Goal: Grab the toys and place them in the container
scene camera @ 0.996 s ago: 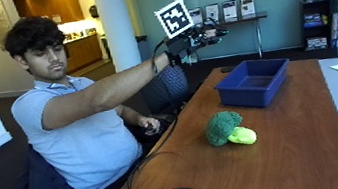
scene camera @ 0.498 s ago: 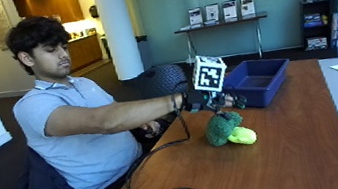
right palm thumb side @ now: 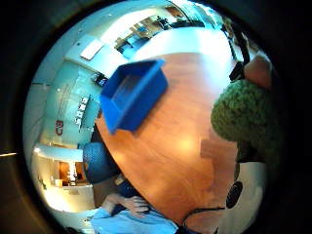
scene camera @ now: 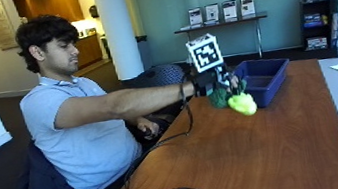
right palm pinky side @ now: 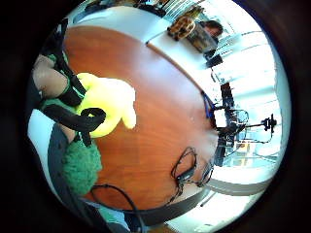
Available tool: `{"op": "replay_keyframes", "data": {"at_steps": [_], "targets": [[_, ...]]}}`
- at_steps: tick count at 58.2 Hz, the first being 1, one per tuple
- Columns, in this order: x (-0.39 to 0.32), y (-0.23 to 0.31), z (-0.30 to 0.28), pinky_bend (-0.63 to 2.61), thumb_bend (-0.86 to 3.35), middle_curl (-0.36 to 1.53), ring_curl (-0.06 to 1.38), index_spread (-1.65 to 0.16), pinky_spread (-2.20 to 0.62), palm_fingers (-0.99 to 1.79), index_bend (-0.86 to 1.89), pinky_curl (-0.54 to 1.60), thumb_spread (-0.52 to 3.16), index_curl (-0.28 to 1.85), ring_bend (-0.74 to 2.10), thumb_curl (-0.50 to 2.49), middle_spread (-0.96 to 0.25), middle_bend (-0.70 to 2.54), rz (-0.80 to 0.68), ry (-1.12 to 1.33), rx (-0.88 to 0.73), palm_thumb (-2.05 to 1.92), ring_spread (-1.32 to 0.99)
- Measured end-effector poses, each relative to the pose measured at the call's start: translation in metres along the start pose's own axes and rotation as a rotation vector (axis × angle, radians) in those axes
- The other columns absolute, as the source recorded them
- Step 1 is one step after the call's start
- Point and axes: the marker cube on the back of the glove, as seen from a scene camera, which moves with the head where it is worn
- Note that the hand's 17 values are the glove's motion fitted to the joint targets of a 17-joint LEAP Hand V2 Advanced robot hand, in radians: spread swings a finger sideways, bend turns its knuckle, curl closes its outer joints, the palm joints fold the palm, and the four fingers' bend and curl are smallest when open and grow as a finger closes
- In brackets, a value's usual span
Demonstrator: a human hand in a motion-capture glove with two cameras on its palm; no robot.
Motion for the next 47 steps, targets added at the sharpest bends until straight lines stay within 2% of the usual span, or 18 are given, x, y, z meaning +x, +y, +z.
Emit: {"op": "replay_keyframes", "data": {"at_steps": [10, 20, 34, 41, 47], "targets": [[-0.074, -0.045, -0.077, 1.03, 0.6, 0.34, 0.38, -0.23, -0.36, 0.97, 0.13, 0.39, 1.58, 0.2, 0.92, 0.5, -0.02, 0.47, -0.085, 0.01, 0.096, 0.84, -0.19], [-0.168, -0.088, -0.105, 1.04, 0.61, 0.36, 0.39, -0.23, -0.38, 0.96, 0.13, 0.4, 1.57, 0.18, 0.92, 0.54, -0.02, 0.46, -0.252, -0.007, 0.126, 0.84, -0.2], [-0.275, -0.131, -0.042, 1.06, 0.61, 0.39, 0.39, -0.22, -0.38, 0.94, 0.12, 0.41, 1.58, 0.15, 0.92, 0.56, -0.02, 0.46, -0.35, -0.023, 0.009, 0.82, -0.21], [-0.276, -0.139, -0.006, 1.08, 0.6, 0.4, 0.4, -0.23, -0.38, 0.9, 0.1, 0.42, 1.58, 0.13, 0.93, 0.56, -0.02, 0.47, -0.365, -0.002, -0.052, 0.77, -0.22], [-0.275, -0.143, 0.023, 1.13, 0.57, 0.41, 0.41, -0.25, -0.37, 0.76, 0.06, 0.43, 1.6, 0.09, 0.94, 0.52, -0.02, 0.44, -0.28, 0.066, -0.206, 0.66, -0.21]]}}
